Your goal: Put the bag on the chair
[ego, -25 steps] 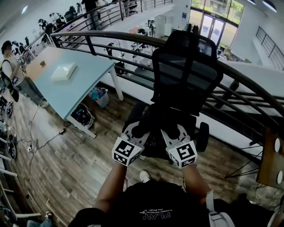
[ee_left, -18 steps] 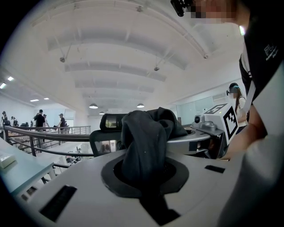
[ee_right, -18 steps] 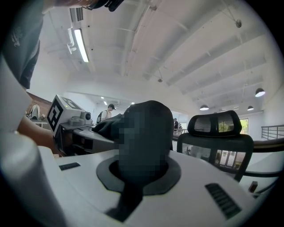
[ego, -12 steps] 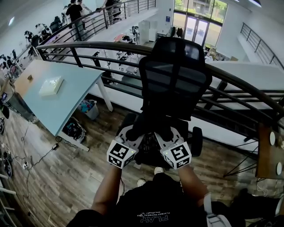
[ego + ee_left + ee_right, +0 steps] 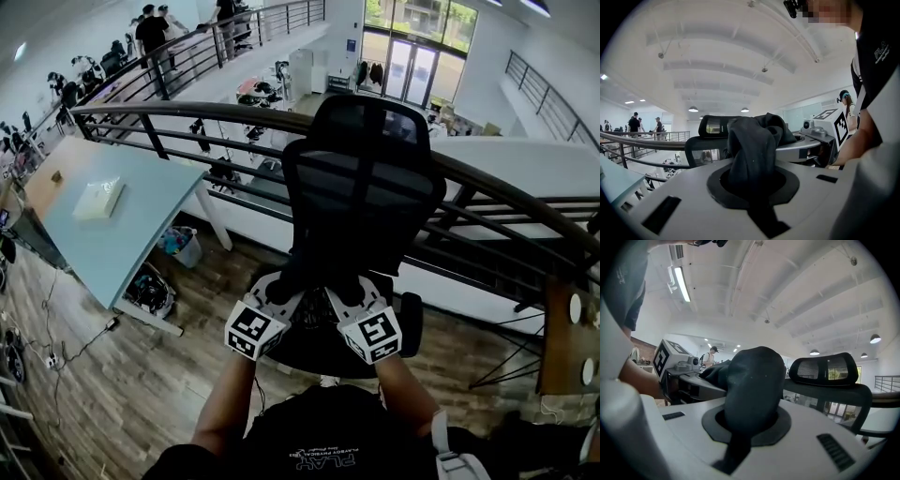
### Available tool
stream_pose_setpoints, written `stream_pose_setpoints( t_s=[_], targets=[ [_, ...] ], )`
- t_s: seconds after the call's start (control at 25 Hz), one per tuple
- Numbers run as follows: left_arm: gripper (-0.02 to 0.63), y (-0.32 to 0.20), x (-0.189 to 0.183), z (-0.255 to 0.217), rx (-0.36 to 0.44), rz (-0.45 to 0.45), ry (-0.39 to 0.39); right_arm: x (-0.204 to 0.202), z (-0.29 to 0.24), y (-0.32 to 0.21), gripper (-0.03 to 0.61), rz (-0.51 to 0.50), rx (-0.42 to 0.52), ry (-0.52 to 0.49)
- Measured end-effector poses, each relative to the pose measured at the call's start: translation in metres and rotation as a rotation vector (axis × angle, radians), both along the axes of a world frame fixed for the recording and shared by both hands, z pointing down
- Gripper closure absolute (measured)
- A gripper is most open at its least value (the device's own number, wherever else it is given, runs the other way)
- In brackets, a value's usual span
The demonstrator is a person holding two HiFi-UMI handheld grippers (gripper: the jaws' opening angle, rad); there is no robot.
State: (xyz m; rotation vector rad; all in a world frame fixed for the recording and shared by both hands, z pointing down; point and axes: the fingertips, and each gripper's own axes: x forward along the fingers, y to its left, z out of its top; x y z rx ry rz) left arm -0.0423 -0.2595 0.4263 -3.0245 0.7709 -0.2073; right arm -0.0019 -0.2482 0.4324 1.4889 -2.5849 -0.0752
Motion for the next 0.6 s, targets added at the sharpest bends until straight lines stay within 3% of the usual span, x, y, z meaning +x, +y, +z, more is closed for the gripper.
stream_pose_setpoints(
  t_s=[0.6],
  targets=[
    [0.555,-0.084,0.06,0.018,-0.039,0.005,-0.01,0.056,0.023,-0.082,0.537,0.016,-0.054,-0.001]
  ],
)
